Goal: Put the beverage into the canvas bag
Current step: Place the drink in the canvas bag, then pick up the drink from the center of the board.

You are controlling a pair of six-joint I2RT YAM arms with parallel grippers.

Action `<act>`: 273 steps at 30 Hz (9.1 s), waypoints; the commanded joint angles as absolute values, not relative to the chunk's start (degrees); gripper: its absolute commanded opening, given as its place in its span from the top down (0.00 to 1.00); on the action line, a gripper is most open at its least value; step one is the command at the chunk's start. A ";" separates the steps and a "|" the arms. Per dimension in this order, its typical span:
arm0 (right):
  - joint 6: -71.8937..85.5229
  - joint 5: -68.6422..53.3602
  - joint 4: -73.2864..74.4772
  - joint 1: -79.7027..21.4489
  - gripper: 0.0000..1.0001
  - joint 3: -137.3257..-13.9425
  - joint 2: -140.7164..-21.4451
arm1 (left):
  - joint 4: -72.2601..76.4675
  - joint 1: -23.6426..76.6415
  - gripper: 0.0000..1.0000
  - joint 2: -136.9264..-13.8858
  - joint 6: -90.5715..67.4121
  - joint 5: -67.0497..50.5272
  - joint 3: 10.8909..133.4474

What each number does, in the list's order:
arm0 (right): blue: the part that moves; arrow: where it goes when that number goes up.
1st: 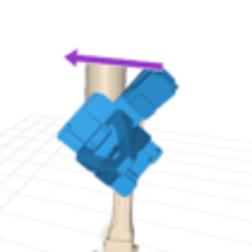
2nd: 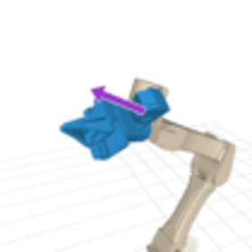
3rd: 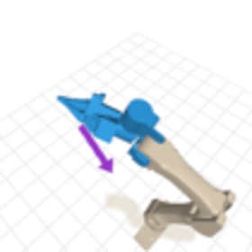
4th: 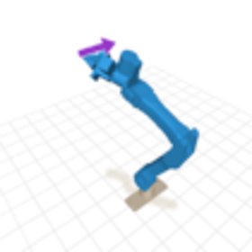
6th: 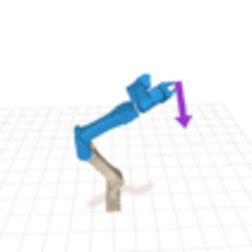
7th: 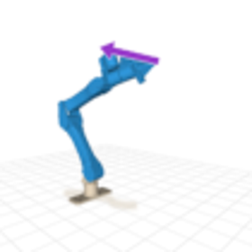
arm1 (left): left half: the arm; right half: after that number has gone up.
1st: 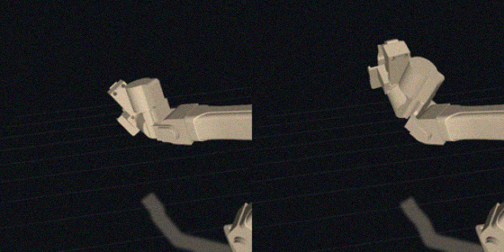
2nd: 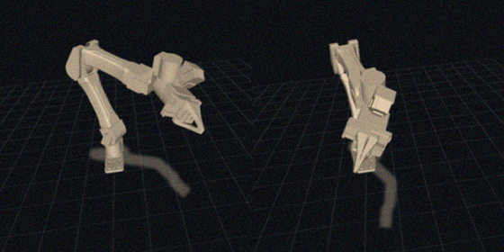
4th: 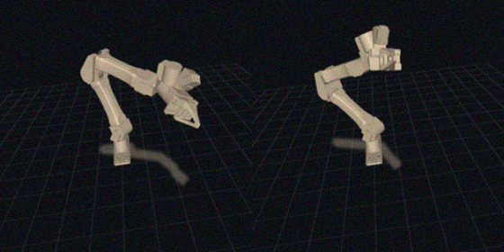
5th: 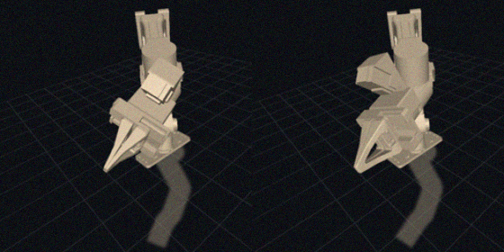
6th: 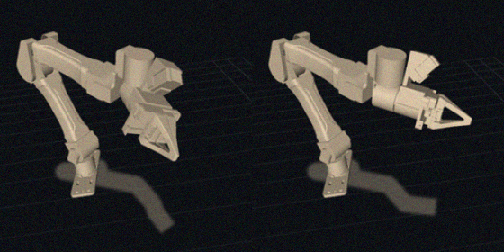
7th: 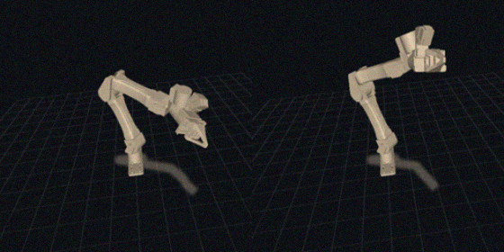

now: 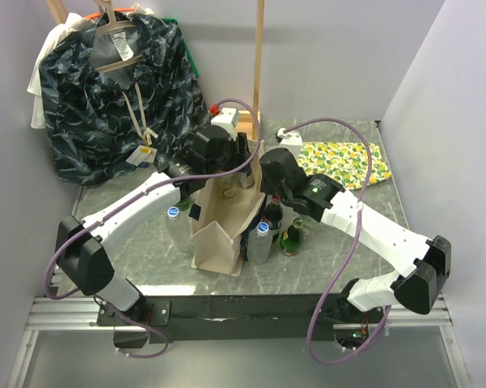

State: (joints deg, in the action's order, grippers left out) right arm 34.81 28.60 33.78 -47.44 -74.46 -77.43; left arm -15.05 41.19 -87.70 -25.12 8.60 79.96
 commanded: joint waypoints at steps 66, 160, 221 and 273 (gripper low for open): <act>36.30 25.22 26.46 -43.68 0.68 -66.36 -68.73 | -1.93 41.57 0.99 -101.60 -19.60 15.38 82.44; 32.61 24.34 25.31 -43.59 0.55 -69.87 -69.96 | -3.25 44.21 0.25 -94.22 -19.16 26.37 77.43; 23.82 21.53 40.34 -48.68 0.33 -69.52 -67.49 | -17.23 37.44 0.09 -66.80 -25.40 16.52 62.14; 26.54 27.33 38.85 -50.54 1.00 -69.43 -69.70 | -16.96 36.56 0.09 -66.62 -25.49 14.68 62.05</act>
State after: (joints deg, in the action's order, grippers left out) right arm 25.67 26.13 40.27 -50.28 -68.36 -70.63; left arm -19.29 36.82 -68.10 -24.97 14.83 61.65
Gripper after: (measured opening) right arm 0.393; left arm 0.910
